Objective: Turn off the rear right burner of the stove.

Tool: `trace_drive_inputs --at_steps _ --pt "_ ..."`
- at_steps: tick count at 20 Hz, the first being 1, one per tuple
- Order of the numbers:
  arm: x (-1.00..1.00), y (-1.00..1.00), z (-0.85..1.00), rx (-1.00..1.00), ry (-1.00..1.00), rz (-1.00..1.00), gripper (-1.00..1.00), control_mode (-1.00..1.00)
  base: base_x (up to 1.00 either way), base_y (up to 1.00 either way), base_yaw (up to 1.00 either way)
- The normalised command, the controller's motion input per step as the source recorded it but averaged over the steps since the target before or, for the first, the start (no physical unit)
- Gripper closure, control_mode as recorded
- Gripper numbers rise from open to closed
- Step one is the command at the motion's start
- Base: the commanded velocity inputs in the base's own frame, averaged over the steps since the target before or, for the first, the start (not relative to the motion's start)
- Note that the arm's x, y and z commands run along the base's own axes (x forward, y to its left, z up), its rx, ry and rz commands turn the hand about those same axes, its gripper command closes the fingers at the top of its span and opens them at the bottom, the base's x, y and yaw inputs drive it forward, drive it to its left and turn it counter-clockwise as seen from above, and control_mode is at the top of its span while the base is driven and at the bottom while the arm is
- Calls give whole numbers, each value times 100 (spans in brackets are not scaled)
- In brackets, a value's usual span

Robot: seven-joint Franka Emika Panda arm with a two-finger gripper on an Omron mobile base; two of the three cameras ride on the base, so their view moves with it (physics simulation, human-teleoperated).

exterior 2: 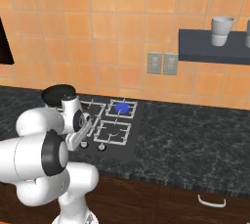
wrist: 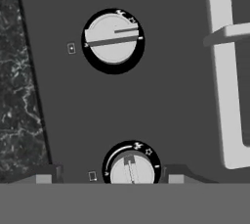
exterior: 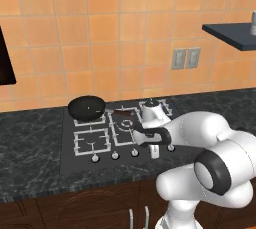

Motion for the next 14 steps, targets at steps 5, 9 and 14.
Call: trace_drive_inputs --at_steps 5,9,14 --pt "1 0 -18 0 0 0 -100 -100 0 0 0" --pt "0 0 -27 -3 0 0 100 -100 0 0 0" --pt "0 0 -3 0 0 0 100 -100 0 0 0"
